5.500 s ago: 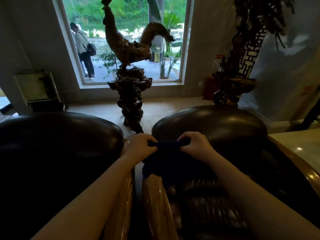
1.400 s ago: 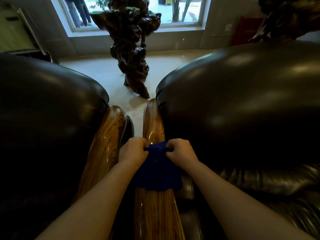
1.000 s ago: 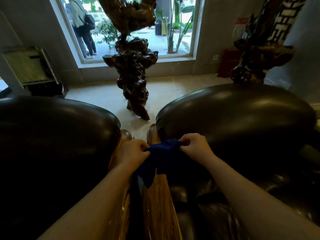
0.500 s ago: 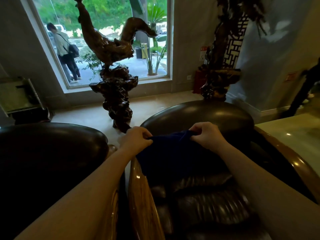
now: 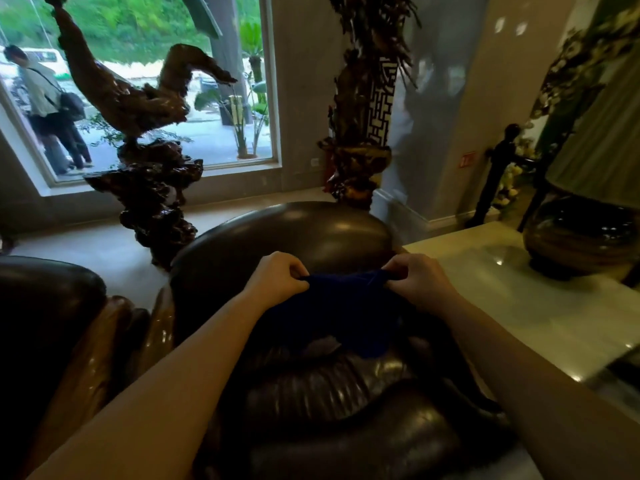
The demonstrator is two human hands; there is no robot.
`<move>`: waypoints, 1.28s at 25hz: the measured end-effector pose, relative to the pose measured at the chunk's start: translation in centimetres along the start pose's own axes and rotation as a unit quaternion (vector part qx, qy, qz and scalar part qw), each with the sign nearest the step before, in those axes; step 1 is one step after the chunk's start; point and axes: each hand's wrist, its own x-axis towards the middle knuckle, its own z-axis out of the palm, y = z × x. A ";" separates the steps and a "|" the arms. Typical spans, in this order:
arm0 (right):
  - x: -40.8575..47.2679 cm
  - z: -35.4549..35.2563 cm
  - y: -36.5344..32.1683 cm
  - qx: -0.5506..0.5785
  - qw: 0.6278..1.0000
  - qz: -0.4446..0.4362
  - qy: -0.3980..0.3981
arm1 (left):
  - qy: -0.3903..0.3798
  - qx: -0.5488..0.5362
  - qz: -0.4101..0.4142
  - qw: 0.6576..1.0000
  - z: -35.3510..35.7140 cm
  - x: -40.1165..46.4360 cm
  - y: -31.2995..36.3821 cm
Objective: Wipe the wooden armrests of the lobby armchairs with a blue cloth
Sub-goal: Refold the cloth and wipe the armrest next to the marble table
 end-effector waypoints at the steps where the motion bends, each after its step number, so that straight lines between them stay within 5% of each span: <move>1: -0.6 -1.6 2.1 0.000 1.000 0.008 0.000 | -0.010 -0.007 -0.004 1.000 2.1 0.5 1.8; 19: 7.8 -16.5 30.3 -0.001 0.993 0.115 0.029 | -0.060 -0.069 -0.023 0.996 25.6 21.0 18.9; 32: 16.1 -9.7 58.0 0.036 0.972 0.182 -0.141 | -0.090 -0.097 -0.205 0.970 52.4 30.3 15.5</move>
